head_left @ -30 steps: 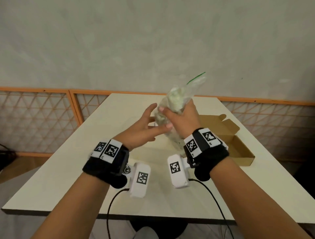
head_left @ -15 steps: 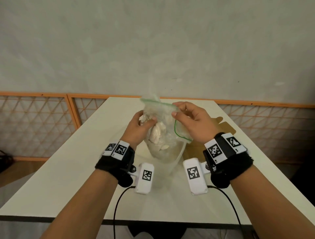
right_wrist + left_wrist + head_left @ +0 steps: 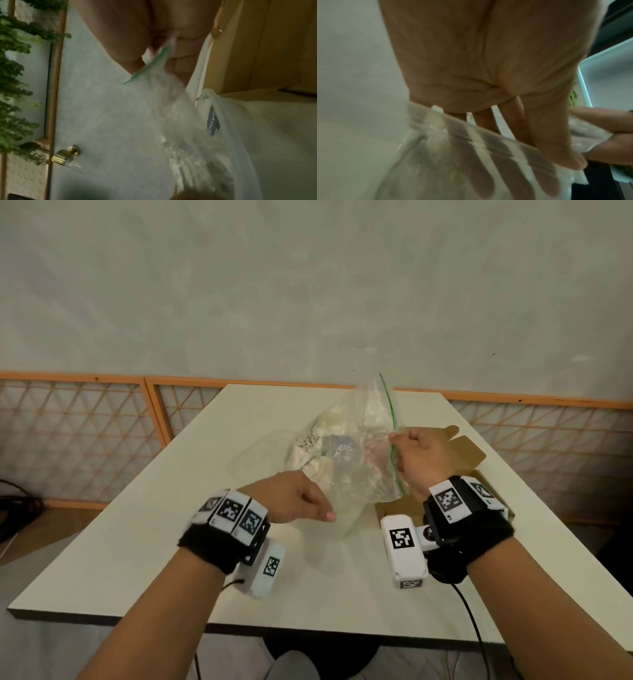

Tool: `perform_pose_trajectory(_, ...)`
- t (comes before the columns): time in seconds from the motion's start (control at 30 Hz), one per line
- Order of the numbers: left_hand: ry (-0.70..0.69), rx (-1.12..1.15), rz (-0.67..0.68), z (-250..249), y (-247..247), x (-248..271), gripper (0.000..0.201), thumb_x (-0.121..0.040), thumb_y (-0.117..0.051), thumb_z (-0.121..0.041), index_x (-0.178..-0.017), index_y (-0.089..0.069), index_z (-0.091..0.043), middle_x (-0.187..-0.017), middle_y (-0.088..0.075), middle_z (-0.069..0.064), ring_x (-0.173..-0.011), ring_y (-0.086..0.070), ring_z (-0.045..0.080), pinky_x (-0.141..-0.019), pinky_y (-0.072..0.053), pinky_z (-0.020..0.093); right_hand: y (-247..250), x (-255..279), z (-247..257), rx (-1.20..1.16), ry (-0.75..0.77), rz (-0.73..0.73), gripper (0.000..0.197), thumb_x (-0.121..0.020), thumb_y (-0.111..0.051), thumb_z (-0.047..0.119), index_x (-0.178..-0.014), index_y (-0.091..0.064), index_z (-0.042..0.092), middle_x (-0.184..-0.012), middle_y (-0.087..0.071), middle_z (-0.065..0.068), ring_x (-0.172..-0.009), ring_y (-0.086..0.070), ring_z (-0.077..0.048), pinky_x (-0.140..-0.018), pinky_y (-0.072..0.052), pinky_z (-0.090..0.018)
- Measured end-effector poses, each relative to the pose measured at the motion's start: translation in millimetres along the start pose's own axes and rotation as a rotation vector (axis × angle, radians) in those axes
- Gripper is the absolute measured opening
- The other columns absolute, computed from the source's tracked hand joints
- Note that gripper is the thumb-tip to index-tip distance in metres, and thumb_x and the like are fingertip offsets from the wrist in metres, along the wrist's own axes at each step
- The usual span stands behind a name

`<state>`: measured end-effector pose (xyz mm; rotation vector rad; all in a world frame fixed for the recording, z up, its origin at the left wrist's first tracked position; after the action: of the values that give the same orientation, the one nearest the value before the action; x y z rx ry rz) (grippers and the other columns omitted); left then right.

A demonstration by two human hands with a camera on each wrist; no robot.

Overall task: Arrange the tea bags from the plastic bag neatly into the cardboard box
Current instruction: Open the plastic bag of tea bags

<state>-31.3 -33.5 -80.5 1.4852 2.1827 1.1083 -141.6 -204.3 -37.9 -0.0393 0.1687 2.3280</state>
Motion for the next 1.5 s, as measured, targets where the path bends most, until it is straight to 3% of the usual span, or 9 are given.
perform_pose_trajectory(0.23, -0.032, -0.130, 0.013, -6.1, 22.0, -11.5, 0.015, -0.083, -0.071, -0.032, -0.097, -0.076, -0.030, -0.092, -0.072, -0.017, -0.089, -0.062, -0.003, -0.087, -0.045, 0.016, -11.1, 10.1, -6.0, -0.182, -0.086, 0.097, 0.008, -0.094, -0.051, 0.012, -0.095, -0.058, 0.008, -0.074, -0.061, -0.006, -0.053, -0.060, -0.012, -0.052, -0.053, -0.022)
perform_pose_trajectory(0.33, -0.125, -0.015, -0.394, -19.0, 31.1, -8.0, 0.010, -0.087, -0.066, -0.031, -0.080, -0.073, -0.027, -0.077, -0.068, -0.014, -0.074, -0.061, 0.004, -0.070, -0.045, 0.020, -23.3, 7.8, -2.0, -0.167, 0.009, 0.055, 0.020, -0.090, -0.059, 0.016, -0.107, -0.061, 0.006, -0.070, -0.063, -0.002, -0.054, -0.059, -0.007, -0.054, -0.052, -0.020)
perform_pose_trajectory(0.4, -0.163, 0.326, -0.625, -30.5, 35.1, -3.8, 0.023, -0.085, -0.066, -0.038, -0.075, -0.064, -0.018, -0.073, -0.065, -0.005, -0.067, -0.062, 0.010, -0.065, -0.052, 0.028, -31.5, 7.4, 4.1, -0.145, 0.079, 0.036, 0.013, -0.088, -0.062, 0.020, -0.098, -0.067, 0.011, -0.057, -0.060, 0.006, -0.048, -0.055, -0.002, -0.055, -0.049, -0.020)
perform_pose_trajectory(0.57, -0.185, 0.694, -0.545, -53.0, 21.9, -13.4, 0.031, -0.077, -0.075, -0.032, -0.072, -0.052, -0.013, -0.072, -0.060, 0.010, -0.064, -0.061, 0.017, -0.056, -0.051, 0.023, -51.4, 12.9, 16.2, -0.358, 0.028, 0.155, 0.013, -0.091, -0.057, 0.013, -0.089, -0.068, 0.006, -0.070, -0.064, -0.006, -0.054, -0.061, -0.007, -0.053, -0.051, -0.017)
perform_pose_trajectory(0.83, -0.302, 0.536, -0.695, -43.7, 19.8, -12.7, 0.015, -0.077, -0.077, -0.016, -0.079, -0.063, -0.021, -0.080, -0.063, -0.004, -0.062, -0.059, 0.016, -0.063, -0.047, 0.025, -43.1, 10.9, 6.3, -0.417, -0.014, 0.193, 0.005, -0.085, -0.061, 0.003, -0.082, -0.065, 0.004, -0.067, -0.064, -0.005, -0.063, -0.061, -0.013, -0.067, -0.056, -0.025)
perform_pose_trajectory(1.0, -0.250, 0.479, -0.796, -44.9, 25.2, -13.2, 0.003, -0.079, -0.072, -0.022, -0.076, -0.069, -0.021, -0.087, -0.068, -0.005, -0.076, -0.062, 0.013, -0.074, -0.046, 0.025, -37.9, 7.4, 4.7, -0.400, -0.010, 0.190, 0.005, -0.084, -0.063, 0.002, -0.085, -0.067, 0.001, -0.059, -0.065, -0.002, -0.054, -0.060, -0.009, -0.059, -0.056, -0.020)
perform_pose_trajectory(1.13, -0.220, 0.504, -0.708, -51.8, 20.5, -14.2, 0.029, -0.065, -0.081, -0.042, -0.082, -0.067, -0.022, -0.079, -0.070, 0.001, -0.070, -0.063, 0.011, -0.068, -0.052, 0.026, -34.3, 5.3, 6.8, -0.362, 0.001, 0.186, 0.007, -0.083, -0.064, 0.003, -0.077, -0.067, 0.005, -0.062, -0.068, -0.001, -0.058, -0.064, -0.009, -0.059, -0.056, -0.020)
perform_pose_trajectory(1.3, -0.184, 0.639, -0.669, -44.3, 20.8, -17.4, 0.010, -0.077, -0.077, -0.012, -0.073, -0.067, -0.015, -0.066, -0.067, 0.002, -0.058, -0.060, 0.008, -0.061, -0.048, 0.021, -31.8, 4.6, 3.4, -0.464, -0.042, 0.271, 0.006, -0.083, -0.062, 0.002, -0.081, -0.068, 0.003, -0.065, -0.070, -0.005, -0.059, -0.066, -0.010, -0.064, -0.058, -0.022)
perform_pose_trajectory(1.5, -0.086, 1.545, -0.480, -22.4, 19.1, -20.6, 0.019, -0.097, -0.046, -0.008, -0.082, -0.059, -0.005, -0.063, -0.066, -0.001, -0.053, -0.061, 0.005, -0.052, -0.053, 0.015, -6.8, -12.9, -15.4, -0.649, -0.193, 0.076, 0.009, -0.091, -0.052, 0.001, -0.085, -0.059, 0.000, -0.075, -0.061, -0.009, -0.065, -0.063, -0.015, -0.059, -0.058, -0.023)
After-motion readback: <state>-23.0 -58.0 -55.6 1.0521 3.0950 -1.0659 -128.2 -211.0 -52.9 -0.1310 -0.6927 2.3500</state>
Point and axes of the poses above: each hand's wrist, its own x-axis away from the middle knuckle, its own y-axis out of the back of the hand, z = x × y, the point moved 4 cm from there along -x, towards the middle knuckle
